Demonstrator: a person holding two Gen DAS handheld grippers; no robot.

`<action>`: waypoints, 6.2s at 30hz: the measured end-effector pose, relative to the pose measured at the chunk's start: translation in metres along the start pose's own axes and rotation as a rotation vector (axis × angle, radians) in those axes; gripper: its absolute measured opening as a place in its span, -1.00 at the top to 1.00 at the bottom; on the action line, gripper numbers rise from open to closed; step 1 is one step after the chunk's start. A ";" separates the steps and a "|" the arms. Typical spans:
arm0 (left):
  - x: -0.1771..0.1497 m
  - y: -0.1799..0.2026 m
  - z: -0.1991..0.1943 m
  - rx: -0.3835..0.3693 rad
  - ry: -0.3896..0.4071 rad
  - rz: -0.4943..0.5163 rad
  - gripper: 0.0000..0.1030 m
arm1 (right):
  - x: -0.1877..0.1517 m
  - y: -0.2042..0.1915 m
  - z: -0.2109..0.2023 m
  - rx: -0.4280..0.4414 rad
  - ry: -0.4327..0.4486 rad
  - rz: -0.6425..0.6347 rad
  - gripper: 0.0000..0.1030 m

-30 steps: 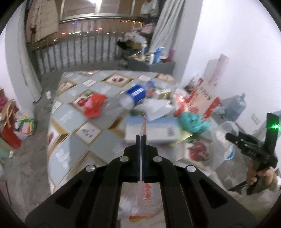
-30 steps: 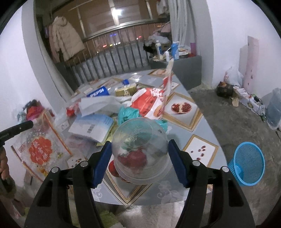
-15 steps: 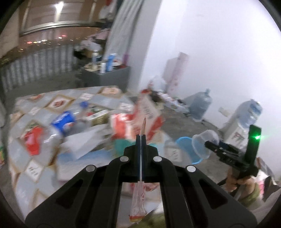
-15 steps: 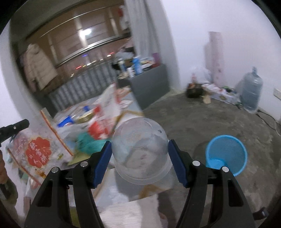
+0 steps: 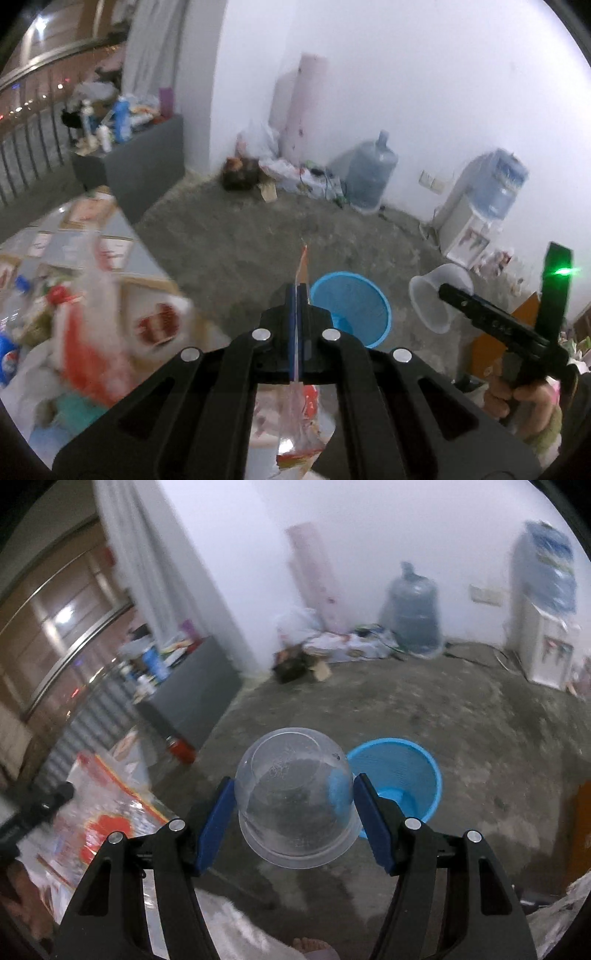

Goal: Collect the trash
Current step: 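Carry bag and dome lid to the blue wastebasket and open both tools over it, then withdraw both tools from the wastebasket back toward the table, then grasp the Pepsi bottle around its label with the right tool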

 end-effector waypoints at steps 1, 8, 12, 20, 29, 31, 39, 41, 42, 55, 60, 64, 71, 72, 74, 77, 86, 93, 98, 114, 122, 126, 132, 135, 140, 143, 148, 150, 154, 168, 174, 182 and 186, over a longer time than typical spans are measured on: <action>0.004 0.002 0.016 -0.002 -0.022 -0.002 1.00 | 0.004 0.010 0.008 -0.010 -0.004 0.024 -0.24; 0.025 0.022 0.131 -0.011 -0.159 -0.005 1.00 | 0.018 0.079 0.081 -0.046 -0.097 0.197 -0.24; 0.030 0.035 0.183 -0.025 -0.215 -0.002 1.00 | 0.020 0.112 0.124 -0.050 -0.157 0.286 -0.24; 0.055 0.055 0.263 -0.053 -0.266 -0.025 1.00 | 0.022 0.153 0.184 -0.060 -0.214 0.378 -0.25; 0.069 0.075 0.312 -0.041 -0.269 -0.013 0.90 | 0.022 0.181 0.241 -0.054 -0.282 0.434 -0.27; 0.064 0.077 0.320 -0.041 -0.298 -0.005 0.28 | 0.016 0.186 0.250 -0.062 -0.301 0.445 -0.43; 0.070 0.073 0.303 -0.040 -0.262 -0.019 -0.03 | 0.000 0.195 0.244 -0.109 -0.278 0.448 -0.57; 0.074 0.074 0.294 -0.051 -0.248 -0.033 -0.06 | 0.002 0.192 0.233 -0.117 -0.248 0.440 -0.57; 0.077 0.076 0.287 -0.058 -0.241 -0.033 -0.11 | 0.004 0.191 0.228 -0.124 -0.233 0.433 -0.57; 0.094 0.103 0.082 -0.157 0.133 0.120 -0.65 | 0.060 0.090 0.073 -0.186 0.124 0.238 -0.87; 0.069 0.092 -0.006 -0.225 0.216 0.152 -0.79 | 0.055 0.043 0.028 -0.165 0.180 0.136 -0.87; 0.041 0.062 -0.052 -0.216 0.239 0.121 -0.83 | 0.045 0.005 -0.003 -0.157 0.238 0.025 -0.87; -0.024 -0.013 -0.122 -0.177 0.255 -0.007 -0.83 | 0.014 -0.086 -0.034 -0.102 0.240 -0.195 -0.87; -0.035 -0.025 -0.129 -0.166 0.259 -0.028 -0.83 | 0.008 -0.100 -0.037 -0.076 0.239 -0.233 -0.87; -0.053 -0.048 -0.145 -0.151 0.270 -0.074 -0.83 | -0.004 -0.131 -0.046 -0.025 0.249 -0.312 -0.87; -0.078 -0.085 -0.174 -0.120 0.309 -0.147 -0.83 | -0.021 -0.167 -0.054 0.025 0.243 -0.398 -0.87; -0.173 -0.196 -0.224 0.064 0.354 -0.418 -0.83 | -0.090 -0.226 -0.062 0.139 0.161 -0.563 -0.87; -0.244 -0.269 -0.249 0.180 0.356 -0.635 -0.83 | -0.130 -0.247 -0.040 0.180 0.022 -0.625 -0.87; -0.268 -0.307 -0.254 0.239 0.353 -0.678 -0.83 | -0.142 -0.260 -0.028 0.220 -0.044 -0.639 -0.87; -0.215 -0.352 -0.256 0.255 0.330 -0.463 -0.83 | -0.133 -0.290 -0.005 0.272 -0.115 -0.558 -0.87; -0.152 -0.368 -0.209 0.269 0.184 -0.248 -0.83 | -0.120 -0.299 0.015 0.257 -0.124 -0.525 -0.69; -0.129 -0.380 -0.170 0.287 0.059 -0.154 -0.83 | -0.120 -0.297 0.029 0.248 -0.147 -0.511 -0.55; -0.118 -0.396 -0.152 0.302 0.026 -0.160 -0.82 | -0.108 -0.294 0.015 0.230 -0.080 -0.511 -0.46; -0.125 -0.393 -0.162 0.296 0.066 -0.185 -0.82 | -0.090 -0.307 -0.022 0.277 0.042 -0.532 -0.46; -0.141 -0.398 -0.184 0.367 0.099 -0.215 -0.82 | -0.081 -0.386 -0.075 0.425 0.140 -0.665 -0.46; -0.154 -0.409 -0.211 0.437 0.124 -0.257 -0.82 | -0.091 -0.448 -0.069 0.533 0.047 -0.707 -0.46; -0.182 -0.433 -0.251 0.528 0.143 -0.384 -0.82 | -0.144 -0.540 0.012 0.608 -0.422 -0.648 -0.46; -0.199 -0.433 -0.265 0.519 0.163 -0.439 -0.82 | -0.166 -0.557 0.045 0.553 -0.571 -0.615 -0.46; -0.226 -0.413 -0.279 0.491 0.208 -0.439 -0.82 | -0.214 -0.569 0.116 0.417 -0.870 -0.484 -0.46; -0.309 -0.312 -0.242 0.255 0.248 -0.495 -0.47 | -0.239 -0.562 0.188 0.214 -0.908 -0.369 -0.46; -0.317 -0.301 -0.217 0.254 0.190 -0.507 -0.22 | -0.245 -0.568 0.188 0.217 -0.931 -0.317 -0.46; -0.329 -0.299 -0.198 0.309 0.098 -0.511 -0.09 | -0.261 -0.567 0.192 0.176 -0.972 -0.308 -0.51; -0.330 -0.298 -0.194 0.310 0.080 -0.513 -0.05 | -0.266 -0.569 0.201 0.174 -0.980 -0.295 -0.54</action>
Point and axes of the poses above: each gripper's, at about its wrist camera, not at the fingertips, and z roughly the way its jaws point, y to its right, x to its top, the point moved 10 cm from there along z, roughly the way its jaws point, and after that the axes turned 8 degrees about -y, right-handed, at the moved point
